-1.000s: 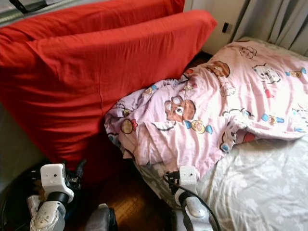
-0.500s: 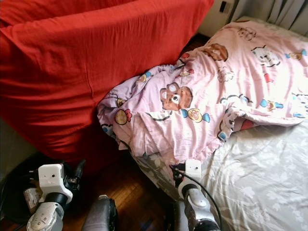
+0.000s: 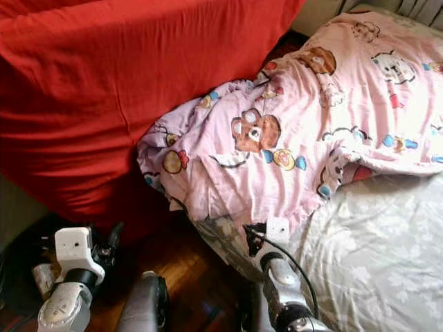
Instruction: Clean up the room
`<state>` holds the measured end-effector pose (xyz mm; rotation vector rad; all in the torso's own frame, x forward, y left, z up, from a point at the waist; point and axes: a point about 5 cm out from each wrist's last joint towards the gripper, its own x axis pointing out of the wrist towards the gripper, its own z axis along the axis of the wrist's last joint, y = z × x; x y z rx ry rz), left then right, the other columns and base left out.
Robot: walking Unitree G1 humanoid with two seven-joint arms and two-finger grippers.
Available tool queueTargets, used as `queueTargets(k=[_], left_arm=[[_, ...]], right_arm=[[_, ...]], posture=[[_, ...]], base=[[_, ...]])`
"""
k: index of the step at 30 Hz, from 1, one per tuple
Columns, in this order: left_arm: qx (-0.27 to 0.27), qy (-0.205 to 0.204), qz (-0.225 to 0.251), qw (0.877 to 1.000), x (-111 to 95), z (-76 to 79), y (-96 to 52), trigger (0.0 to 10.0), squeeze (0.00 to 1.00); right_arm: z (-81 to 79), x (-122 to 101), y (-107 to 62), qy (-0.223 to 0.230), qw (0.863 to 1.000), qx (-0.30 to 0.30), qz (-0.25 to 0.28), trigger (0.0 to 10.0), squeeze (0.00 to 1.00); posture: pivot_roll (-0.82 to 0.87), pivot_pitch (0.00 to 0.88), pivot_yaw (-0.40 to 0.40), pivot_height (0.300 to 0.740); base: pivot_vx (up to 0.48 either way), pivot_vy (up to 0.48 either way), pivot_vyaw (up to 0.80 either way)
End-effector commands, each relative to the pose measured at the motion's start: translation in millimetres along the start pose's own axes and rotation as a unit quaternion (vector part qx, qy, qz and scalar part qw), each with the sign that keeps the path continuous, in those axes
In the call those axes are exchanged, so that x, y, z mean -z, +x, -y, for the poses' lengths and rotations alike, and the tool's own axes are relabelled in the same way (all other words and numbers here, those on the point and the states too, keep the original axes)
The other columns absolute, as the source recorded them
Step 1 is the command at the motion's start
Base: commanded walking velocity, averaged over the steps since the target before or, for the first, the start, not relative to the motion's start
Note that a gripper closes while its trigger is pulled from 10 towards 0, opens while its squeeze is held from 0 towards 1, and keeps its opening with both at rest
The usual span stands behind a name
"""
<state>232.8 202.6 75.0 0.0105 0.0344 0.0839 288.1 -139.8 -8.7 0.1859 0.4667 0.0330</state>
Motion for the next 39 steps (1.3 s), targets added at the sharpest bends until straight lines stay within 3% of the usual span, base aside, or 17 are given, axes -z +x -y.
queueTargets(k=[1,13,16,19,20,22,23,24,25,39], left_arm=[[-0.004,-0.001,-0.012,1.0,4.0,-1.7,-4.8,10.0,0.0],[-0.006,-0.002,-0.015,1.0,3.1,-0.7,-10.5,10.0,0.0],[-0.009,-0.001,-0.016,1.0,2.5,-1.6,-14.0,10.0,0.0],[-0.01,0.0,-0.016,1.0,2.3,-1.9,-15.0,10.0,0.0],[-0.012,0.0,-0.017,1.0,2.3,-2.5,-16.0,10.0,0.0],[-0.013,0.001,-0.017,1.0,2.2,-2.8,-17.6,10.0,0.0],[-0.014,0.001,-0.017,1.0,1.7,-3.0,-19.3,10.0,0.0],[-0.014,0.001,-0.017,1.0,1.7,-3.0,-19.3,10.0,0.0],[-0.015,0.002,-0.018,1.0,1.2,-3.8,-20.9,10.0,0.0],[-0.016,0.013,-0.024,0.999,-5.4,-8.5,-39.8,10.0,0.0]], right_arm=[[1.6,14.0,-4.7,-0.002,1.0,0.003,-0.026,10.0,0.0],[-3.0,7.5,-0.3,0.036,0.999,0.009,-0.025,10.0,0.0],[2.4,5.0,0.8,0.077,0.996,0.038,-0.025,10.0,0.0],[3.5,4.7,0.9,0.088,0.995,0.043,-0.025,10.0,0.0],[4.7,3.7,1.2,0.099,0.994,0.049,-0.024,10.0,1.0],[5.7,3.3,1.5,0.105,0.993,0.053,-0.025,10.0,1.0],[6.1,3.3,1.6,0.111,0.992,0.057,-0.027,10.0,0.56],[6.1,3.3,1.6,0.111,0.992,0.057,-0.027,10.0,0.56],[6.2,3.7,1.8,0.118,0.991,0.06,-0.03,10.0,0.0],[11.9,-4.0,4.7,0.168,0.982,0.084,-0.027,10.0,0.0]], posture=[[0.14,0.314,0.002,0.62],[0.16,0.333,0.002,0.62],[0.17,0.345,0.0,0.62],[0.17,0.346,0.0,0.62],[0.18,0.352,-0.001,0.62],[0.18,0.36,-0.001,0.62],[0.19,0.368,0.0,0.62],[0.19,0.368,0.0,0.62],[0.2,0.375,0.001,0.62],[0.24,0.424,0.016,0.62]], base=[[0.0,0.0,0.0],[0.0,0.0,0.0],[0.0,0.0,0.0],[0.0,0.0,0.0],[0.0,0.0,0.0],[0.0,0.0,0.0],[0.0,0.0,0.0],[0.0,0.0,0.0],[0.0,0.0,0.0],[0.0,0.0,0.0]])
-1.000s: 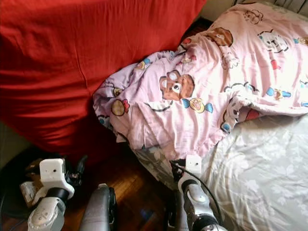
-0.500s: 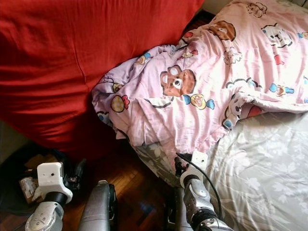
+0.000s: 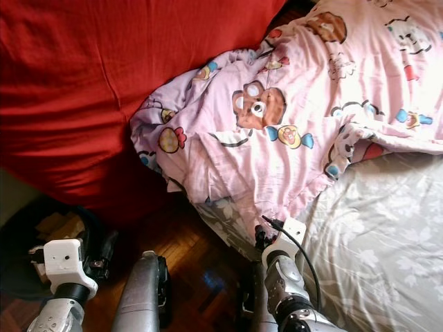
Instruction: Clean up the room
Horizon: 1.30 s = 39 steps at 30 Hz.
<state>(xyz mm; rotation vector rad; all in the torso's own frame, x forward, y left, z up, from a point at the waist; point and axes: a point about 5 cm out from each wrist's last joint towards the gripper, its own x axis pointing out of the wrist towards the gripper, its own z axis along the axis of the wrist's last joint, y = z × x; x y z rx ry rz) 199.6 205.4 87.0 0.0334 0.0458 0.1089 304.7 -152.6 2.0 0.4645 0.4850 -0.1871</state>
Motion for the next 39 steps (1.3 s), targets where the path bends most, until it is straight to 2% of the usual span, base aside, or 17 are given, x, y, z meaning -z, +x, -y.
queueTargets(k=[1,14,15,19,29,39], left_arm=[[-0.003,0.002,-0.019,1.0,4.9,-2.3,-7.2,10.0,0.0],[0.006,0.003,-0.028,1.0,-0.8,2.1,-19.1,10.0,0.0],[0.007,0.003,-0.035,0.999,1.6,3.3,-22.6,10.0,0.0],[0.011,-0.002,-0.05,0.999,4.3,6.5,-30.6,10.0,0.0],[0.009,-0.005,-0.067,0.998,8.9,7.8,-39.3,10.0,0.0],[0.011,-0.008,-0.073,0.997,10.5,10.7,-41.0,10.0,0.0]], right_arm=[[6.4,12.5,-3.2,0.013,1.0,0.016,-0.024,10.0,0.0],[4.3,2.3,0.1,0.022,1.0,0.009,-0.016,10.0,0.0],[3.8,0.3,0.7,0.018,1.0,0.006,-0.014,0.0,0.0],[7.5,-7.7,2.2,0.012,1.0,0.011,-0.003,0.0,0.0],[12.5,-5.8,1.0,-0.007,1.0,0.011,-0.007,0.0,0.0],[17.4,-4.5,0.0,-0.01,1.0,0.017,-0.008,0.0,0.0]], posture=[[0.25,0.431,0.019,0.62],[0.26,0.477,0.029,0.62],[0.26,0.487,0.029,0.62],[0.24,0.505,0.028,0.62],[0.23,0.53,0.02,0.62],[0.22,0.531,0.017,0.62]], base=[[0.0,0.0,0.0],[0.0,0.0,0.0],[0.0,0.0,0.0],[0.0,0.0,0.0],[0.0,0.0,0.0],[0.0,0.0,0.0]])
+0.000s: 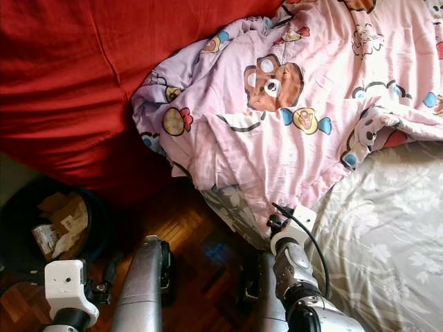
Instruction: Clean up the room
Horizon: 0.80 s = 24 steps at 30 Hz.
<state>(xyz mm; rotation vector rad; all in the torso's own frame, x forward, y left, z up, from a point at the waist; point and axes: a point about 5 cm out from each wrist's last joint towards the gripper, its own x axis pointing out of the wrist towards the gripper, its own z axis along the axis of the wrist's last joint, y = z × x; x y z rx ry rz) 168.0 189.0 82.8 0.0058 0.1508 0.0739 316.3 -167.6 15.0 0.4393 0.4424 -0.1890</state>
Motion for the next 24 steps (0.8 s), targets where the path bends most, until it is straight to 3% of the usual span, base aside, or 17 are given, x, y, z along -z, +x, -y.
queueTargets(k=[1,14,24], left_arm=[[-0.008,0.001,-0.02,1.0,6.5,-2.3,-7.0,10.0,0.0],[-0.012,-0.006,-0.019,1.0,16.4,-0.7,15.6,10.0,0.0],[-0.021,-0.012,0.0,1.0,19.2,-8.0,51.1,10.0,0.0]], right_arm=[[12.2,17.8,-5.7,0.0,0.999,0.018,-0.031,0.0,0.0],[4.4,19.1,-6.5,-0.023,0.999,-0.023,-0.02,0.0,0.0],[15.1,21.8,-13.3,-0.013,0.999,-0.03,0.02,0.0,0.0]], posture=[[0.22,0.526,0.016,0.62],[0.19,0.439,-0.008,0.62],[0.13,0.265,-0.023,0.62]], base=[[0.0,0.0,0.0],[0.0,0.0,0.0],[0.0,0.0,0.0]])
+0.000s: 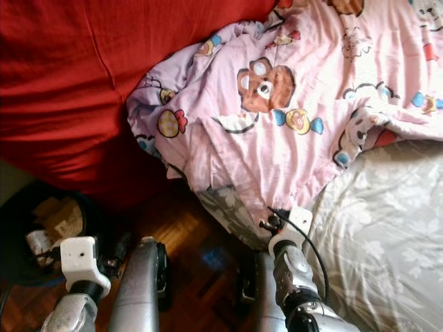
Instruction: Clean up the room
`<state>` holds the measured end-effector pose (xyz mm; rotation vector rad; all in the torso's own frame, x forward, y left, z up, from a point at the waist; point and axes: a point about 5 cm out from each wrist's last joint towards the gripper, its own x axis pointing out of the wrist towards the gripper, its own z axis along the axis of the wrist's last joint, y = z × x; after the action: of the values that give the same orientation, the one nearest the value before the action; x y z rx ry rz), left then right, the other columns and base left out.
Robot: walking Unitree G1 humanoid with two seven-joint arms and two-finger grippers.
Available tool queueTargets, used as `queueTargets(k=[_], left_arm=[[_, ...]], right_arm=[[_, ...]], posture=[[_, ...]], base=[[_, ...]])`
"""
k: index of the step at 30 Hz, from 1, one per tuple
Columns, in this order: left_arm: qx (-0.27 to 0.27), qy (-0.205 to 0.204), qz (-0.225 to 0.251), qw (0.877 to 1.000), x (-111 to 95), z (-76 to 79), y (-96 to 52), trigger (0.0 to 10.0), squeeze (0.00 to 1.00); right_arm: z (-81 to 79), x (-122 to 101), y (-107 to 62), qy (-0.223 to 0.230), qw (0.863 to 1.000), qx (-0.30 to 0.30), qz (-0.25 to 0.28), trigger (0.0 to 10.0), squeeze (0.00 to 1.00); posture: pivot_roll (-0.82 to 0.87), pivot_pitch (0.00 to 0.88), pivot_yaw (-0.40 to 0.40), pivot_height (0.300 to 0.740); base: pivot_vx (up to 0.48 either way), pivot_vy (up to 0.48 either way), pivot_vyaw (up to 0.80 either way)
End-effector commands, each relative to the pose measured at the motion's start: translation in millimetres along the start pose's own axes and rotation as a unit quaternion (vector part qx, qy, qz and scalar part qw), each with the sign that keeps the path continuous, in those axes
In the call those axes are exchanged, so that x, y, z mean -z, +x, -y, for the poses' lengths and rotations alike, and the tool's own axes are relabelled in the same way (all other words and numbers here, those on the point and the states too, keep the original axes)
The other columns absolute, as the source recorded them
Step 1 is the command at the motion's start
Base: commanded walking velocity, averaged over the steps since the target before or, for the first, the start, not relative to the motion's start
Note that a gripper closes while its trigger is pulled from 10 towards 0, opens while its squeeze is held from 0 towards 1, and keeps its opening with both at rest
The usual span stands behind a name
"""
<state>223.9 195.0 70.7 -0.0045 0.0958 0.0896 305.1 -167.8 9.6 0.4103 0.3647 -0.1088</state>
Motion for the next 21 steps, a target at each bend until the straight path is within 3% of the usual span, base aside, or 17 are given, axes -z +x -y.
queueTargets(k=[1,4,5,6,7,13,17,21], left_arm=[[-0.013,-0.005,-0.027,1.0,16.0,-6.3,-4.3,10.0,0.0],[-0.008,-0.007,-0.025,1.0,17.6,-4.0,4.8,10.0,0.0],[-0.007,-0.008,-0.025,1.0,17.9,-3.5,7.3,10.0,0.0],[-0.006,-0.008,-0.024,1.0,18.3,-3.3,9.2,10.0,0.0],[-0.006,-0.009,-0.024,1.0,19.3,-3.2,11.6,10.0,0.0],[-0.011,-0.013,-0.036,0.999,33.8,-7.7,24.7,10.0,0.0],[-0.019,-0.017,-0.054,0.998,43.8,-10.1,26.7,10.0,0.0],[-0.026,-0.016,-0.061,0.998,49.3,-13.2,26.5,10.0,0.0]], right_arm=[[10.2,12.8,-8.4,-0.001,1.0,0.012,-0.005,0.0,0.0],[15.9,10.9,-11.4,-0.021,1.0,0.012,0.012,0.0,0.0],[18.1,10.5,-12.3,-0.016,1.0,0.014,0.016,4.2,0.0],[19.4,10.2,-12.8,-0.012,1.0,0.016,0.019,4.2,0.0],[21.3,9.3,-14.1,-0.013,0.999,0.013,0.027,10.0,0.0],[28.2,4.4,-16.1,-0.035,0.999,0.011,0.041,10.0,0.0],[26.7,3.8,-15.4,-0.078,0.996,0.007,0.037,10.0,0.0],[23.8,0.5,-14.2,-0.068,0.997,0.004,0.048,10.0,0.0]], posture=[[0.12,0.249,-0.022,0.62],[0.1,0.213,-0.019,0.62],[0.09,0.194,-0.016,0.62],[0.09,0.194,-0.016,0.62],[0.07,0.177,-0.015,0.62],[0.04,0.115,-0.018,0.64],[0.04,0.076,-0.025,0.675],[0.04,0.055,-0.032,0.695]], base=[[0.0,0.0,0.0],[0.0,0.0,0.0],[0.0,0.0,0.0],[0.0,0.0,0.0],[0.0,0.0,0.0],[0.0,0.0,0.0],[0.0,0.0,0.0],[0.0,0.0,0.0]])
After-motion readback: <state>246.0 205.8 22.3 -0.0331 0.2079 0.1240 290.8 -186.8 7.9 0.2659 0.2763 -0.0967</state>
